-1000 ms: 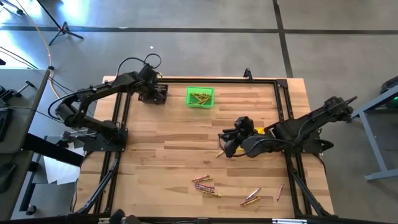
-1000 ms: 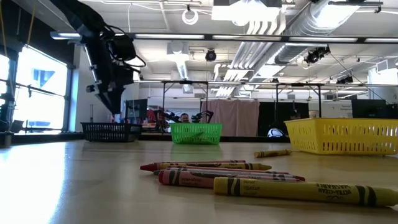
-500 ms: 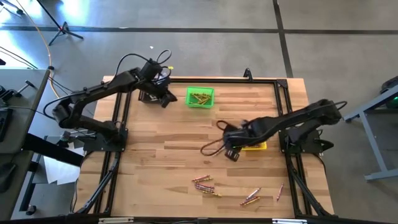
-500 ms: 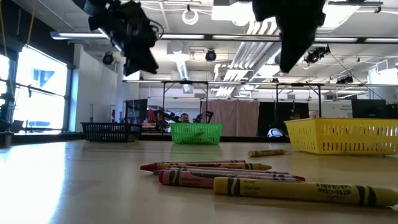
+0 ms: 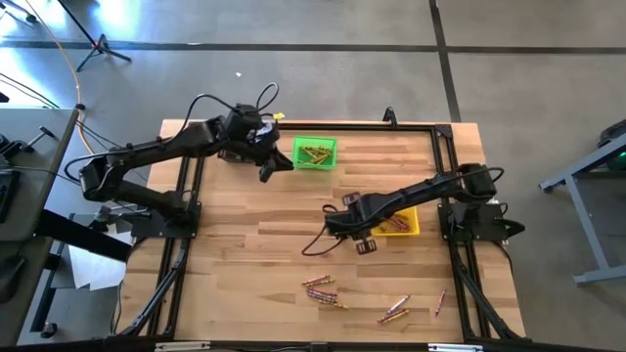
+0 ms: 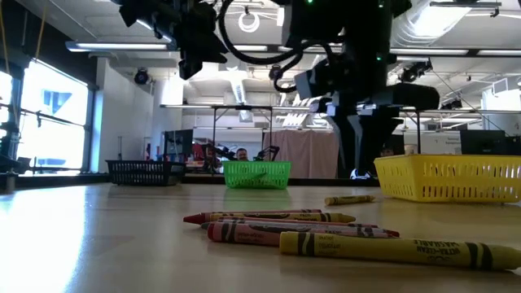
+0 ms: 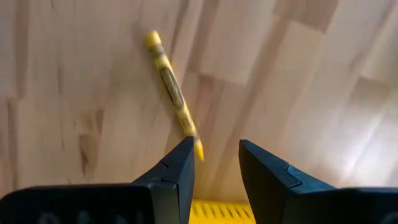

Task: Sort crayons
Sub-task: Put the yellow crayon into the green basket

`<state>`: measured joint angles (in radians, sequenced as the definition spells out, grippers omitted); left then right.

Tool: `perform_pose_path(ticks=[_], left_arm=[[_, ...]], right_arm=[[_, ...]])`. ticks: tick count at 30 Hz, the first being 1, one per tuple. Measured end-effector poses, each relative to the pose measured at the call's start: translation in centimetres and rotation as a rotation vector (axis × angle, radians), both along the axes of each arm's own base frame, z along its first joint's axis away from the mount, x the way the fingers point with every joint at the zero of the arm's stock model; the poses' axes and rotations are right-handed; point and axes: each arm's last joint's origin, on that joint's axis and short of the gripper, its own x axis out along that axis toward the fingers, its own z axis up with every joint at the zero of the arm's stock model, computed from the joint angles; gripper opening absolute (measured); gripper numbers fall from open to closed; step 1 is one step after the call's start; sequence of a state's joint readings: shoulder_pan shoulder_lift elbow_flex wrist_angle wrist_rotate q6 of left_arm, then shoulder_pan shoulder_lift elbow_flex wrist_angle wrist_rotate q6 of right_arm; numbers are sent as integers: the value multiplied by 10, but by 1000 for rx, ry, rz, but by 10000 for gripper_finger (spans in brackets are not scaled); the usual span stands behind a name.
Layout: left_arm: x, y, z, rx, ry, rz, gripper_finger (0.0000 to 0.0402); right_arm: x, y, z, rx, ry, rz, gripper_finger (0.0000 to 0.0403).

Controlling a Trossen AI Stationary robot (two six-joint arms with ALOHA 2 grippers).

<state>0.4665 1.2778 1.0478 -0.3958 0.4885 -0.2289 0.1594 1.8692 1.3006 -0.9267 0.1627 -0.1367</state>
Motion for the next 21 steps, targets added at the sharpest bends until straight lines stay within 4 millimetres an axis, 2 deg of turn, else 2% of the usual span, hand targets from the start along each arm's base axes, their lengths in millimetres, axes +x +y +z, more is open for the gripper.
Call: perform_pose_path(ticks=[6, 12, 16, 21], left_arm=[[5, -12, 0, -33, 5, -27, 74], [9, -21, 0, -23, 10, -50, 74], [10, -25, -1, 2, 21, -29, 74], [11, -27, -1, 6, 21, -33, 74]], right_arm=[[4, 1, -4, 139, 0, -3, 112], [9, 5, -7, 155, -50, 17, 112], [12, 4, -13, 165, -110, 13, 112], [12, 0, -14, 183, -103, -23, 112]])
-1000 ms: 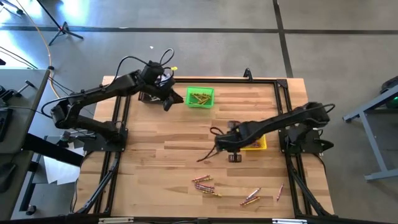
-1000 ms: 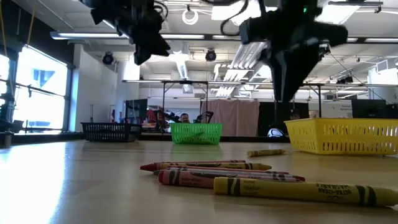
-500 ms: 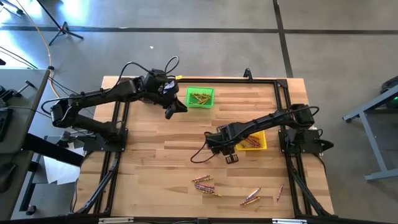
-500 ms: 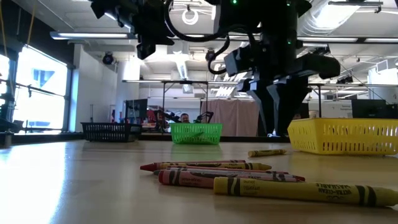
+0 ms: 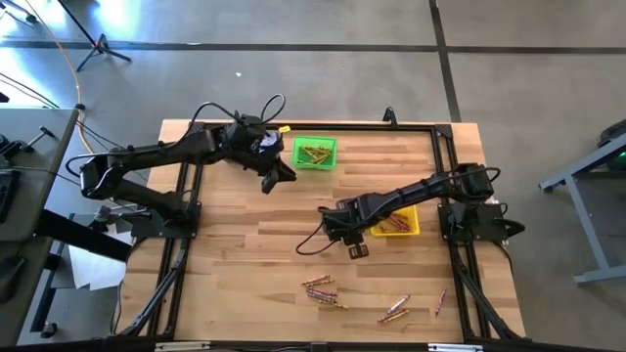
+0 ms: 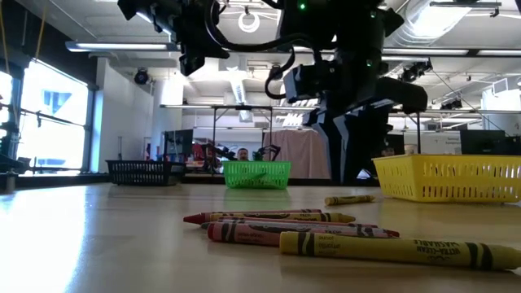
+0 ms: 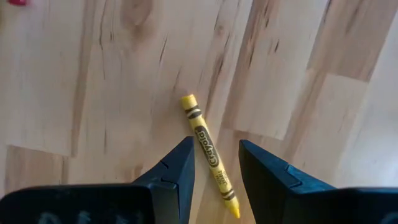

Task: Sort crayons
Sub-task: Put the yellow crayon into the green basket

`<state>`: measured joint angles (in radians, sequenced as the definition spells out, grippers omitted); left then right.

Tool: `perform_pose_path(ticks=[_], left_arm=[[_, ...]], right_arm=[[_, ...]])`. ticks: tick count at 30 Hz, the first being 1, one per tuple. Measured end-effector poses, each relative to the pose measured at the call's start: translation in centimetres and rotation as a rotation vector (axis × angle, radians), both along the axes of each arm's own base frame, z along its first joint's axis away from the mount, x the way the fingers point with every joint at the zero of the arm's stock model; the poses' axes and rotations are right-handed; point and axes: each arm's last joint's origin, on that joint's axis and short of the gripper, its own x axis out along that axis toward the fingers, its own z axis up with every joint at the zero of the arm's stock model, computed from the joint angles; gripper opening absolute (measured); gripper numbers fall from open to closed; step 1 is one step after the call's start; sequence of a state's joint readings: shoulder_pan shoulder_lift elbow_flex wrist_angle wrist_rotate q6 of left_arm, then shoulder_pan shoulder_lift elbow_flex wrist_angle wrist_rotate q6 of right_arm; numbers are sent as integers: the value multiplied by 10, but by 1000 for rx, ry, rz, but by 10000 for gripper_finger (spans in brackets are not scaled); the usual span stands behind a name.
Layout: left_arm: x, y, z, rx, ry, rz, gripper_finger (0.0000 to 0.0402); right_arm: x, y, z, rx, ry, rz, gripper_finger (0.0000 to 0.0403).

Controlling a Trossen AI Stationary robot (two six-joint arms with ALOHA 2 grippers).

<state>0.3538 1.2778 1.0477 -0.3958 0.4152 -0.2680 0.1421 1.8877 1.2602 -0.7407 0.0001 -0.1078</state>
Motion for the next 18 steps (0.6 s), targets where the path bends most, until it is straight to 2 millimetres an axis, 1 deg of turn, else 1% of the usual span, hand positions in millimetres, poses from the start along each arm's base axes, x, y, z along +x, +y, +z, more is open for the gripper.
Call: perform_pose_path(ticks=[5, 11, 14, 16, 18], left_arm=[[0, 0, 0, 6, -1, -5, 74], [0, 1, 0, 27, 4, 23, 74], [0, 1, 0, 32, 7, 30, 74], [0, 1, 0, 32, 7, 30, 74], [0, 1, 0, 32, 7, 30, 74]], right_arm=[[1, 0, -3, 66, 16, -15, 112], [3, 0, -21, 49, 69, -17, 112], [5, 0, -24, 31, 71, -20, 111], [5, 0, -25, 33, 72, -22, 103], [5, 0, -25, 40, 74, -38, 86]])
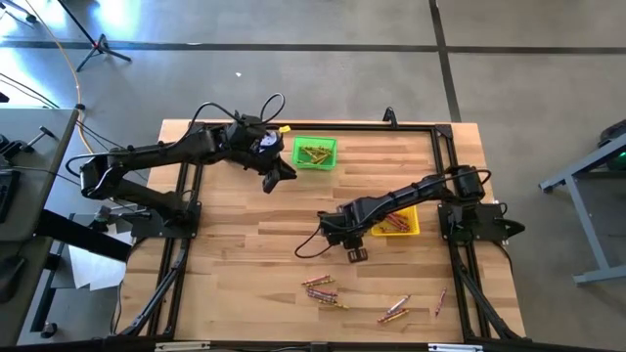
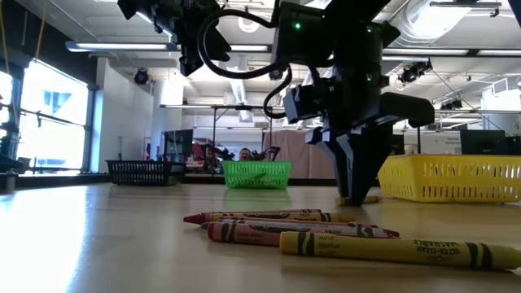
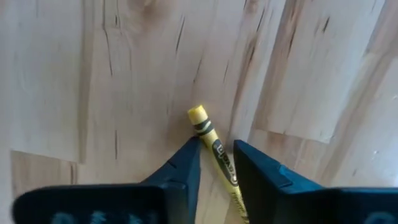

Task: Sort crayons
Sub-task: Put the yellow crayon into the green basket

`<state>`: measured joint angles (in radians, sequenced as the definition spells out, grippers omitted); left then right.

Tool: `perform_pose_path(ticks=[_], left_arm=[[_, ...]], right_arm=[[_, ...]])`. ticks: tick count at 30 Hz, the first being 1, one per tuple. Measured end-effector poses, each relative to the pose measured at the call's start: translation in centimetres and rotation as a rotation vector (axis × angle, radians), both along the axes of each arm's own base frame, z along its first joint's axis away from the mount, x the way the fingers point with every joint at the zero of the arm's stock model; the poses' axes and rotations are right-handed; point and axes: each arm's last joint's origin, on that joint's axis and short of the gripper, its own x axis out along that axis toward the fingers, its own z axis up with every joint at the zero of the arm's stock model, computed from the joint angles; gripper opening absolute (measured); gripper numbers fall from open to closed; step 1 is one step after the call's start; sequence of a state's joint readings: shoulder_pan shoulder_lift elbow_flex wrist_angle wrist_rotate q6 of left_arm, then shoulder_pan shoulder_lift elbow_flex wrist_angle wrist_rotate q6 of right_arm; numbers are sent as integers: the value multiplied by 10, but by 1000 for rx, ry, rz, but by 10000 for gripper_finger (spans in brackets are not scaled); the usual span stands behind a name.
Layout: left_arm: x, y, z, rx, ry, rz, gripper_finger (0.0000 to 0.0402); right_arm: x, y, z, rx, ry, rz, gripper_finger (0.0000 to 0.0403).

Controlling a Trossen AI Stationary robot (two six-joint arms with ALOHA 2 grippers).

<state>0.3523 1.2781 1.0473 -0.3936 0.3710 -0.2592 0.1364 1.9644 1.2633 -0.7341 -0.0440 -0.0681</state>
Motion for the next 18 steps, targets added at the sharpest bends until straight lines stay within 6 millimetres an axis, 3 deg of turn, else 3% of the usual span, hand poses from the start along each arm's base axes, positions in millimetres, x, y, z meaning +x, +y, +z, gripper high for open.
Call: perform_pose_path(ticks=[6, 13, 18], left_arm=[[0, 0, 0, 1, -1, 0, 74], [0, 0, 0, 1, -4, -1, 74], [0, 0, 0, 1, -4, -1, 74]], right_arm=[[0, 0, -1, 15, 8, -55, 12], [7, -3, 7, -1, 1, -139, 8], [25, -21, 31, -68, -94, -196, 7]])
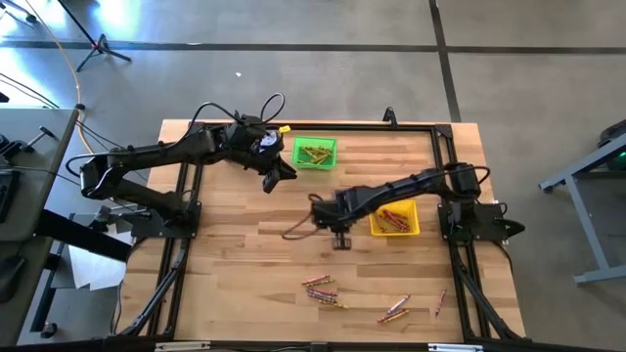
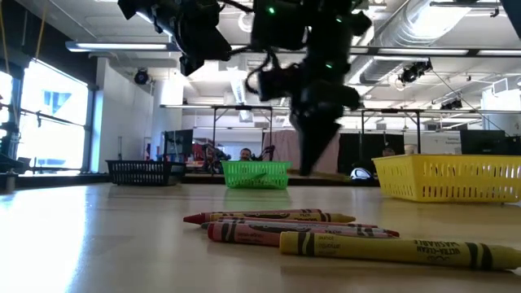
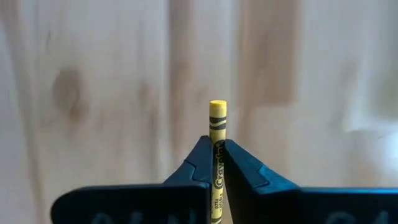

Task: Sort crayons
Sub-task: Put the yellow crayon into the green basket

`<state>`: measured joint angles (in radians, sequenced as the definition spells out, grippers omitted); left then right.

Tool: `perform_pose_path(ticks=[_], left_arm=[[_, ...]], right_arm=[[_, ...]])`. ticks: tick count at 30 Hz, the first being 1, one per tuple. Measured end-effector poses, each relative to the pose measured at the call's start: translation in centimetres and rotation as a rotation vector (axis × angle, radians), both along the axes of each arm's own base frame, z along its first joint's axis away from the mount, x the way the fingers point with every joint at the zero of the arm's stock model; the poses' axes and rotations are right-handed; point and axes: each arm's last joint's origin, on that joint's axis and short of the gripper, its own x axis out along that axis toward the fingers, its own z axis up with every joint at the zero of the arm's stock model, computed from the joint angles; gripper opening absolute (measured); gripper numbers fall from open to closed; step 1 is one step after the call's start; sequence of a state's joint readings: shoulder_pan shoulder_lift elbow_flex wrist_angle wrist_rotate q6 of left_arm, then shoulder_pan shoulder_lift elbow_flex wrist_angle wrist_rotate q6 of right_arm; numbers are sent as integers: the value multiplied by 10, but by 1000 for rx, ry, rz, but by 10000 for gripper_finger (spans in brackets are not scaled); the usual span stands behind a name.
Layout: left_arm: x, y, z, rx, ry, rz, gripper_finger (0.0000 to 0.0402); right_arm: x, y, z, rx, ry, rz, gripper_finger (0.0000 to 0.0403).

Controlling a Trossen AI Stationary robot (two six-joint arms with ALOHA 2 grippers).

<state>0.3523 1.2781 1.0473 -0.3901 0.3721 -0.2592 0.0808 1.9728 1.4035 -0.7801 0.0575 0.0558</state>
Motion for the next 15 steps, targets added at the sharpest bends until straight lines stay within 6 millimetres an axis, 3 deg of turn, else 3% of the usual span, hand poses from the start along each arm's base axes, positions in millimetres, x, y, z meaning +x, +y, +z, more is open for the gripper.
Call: perform_pose_path(ticks=[3, 8, 15], left_arm=[[0, 0, 0, 0, 0, 0, 74], [0, 0, 0, 9, -1, -7, 74], [-1, 0, 0, 62, -1, -35, 74]], right_arm=[[12, -19, 18, -74, -68, -34, 5], [24, -70, 44, -170, -164, -177, 4], [21, -144, 53, -197, -272, -334, 2]])
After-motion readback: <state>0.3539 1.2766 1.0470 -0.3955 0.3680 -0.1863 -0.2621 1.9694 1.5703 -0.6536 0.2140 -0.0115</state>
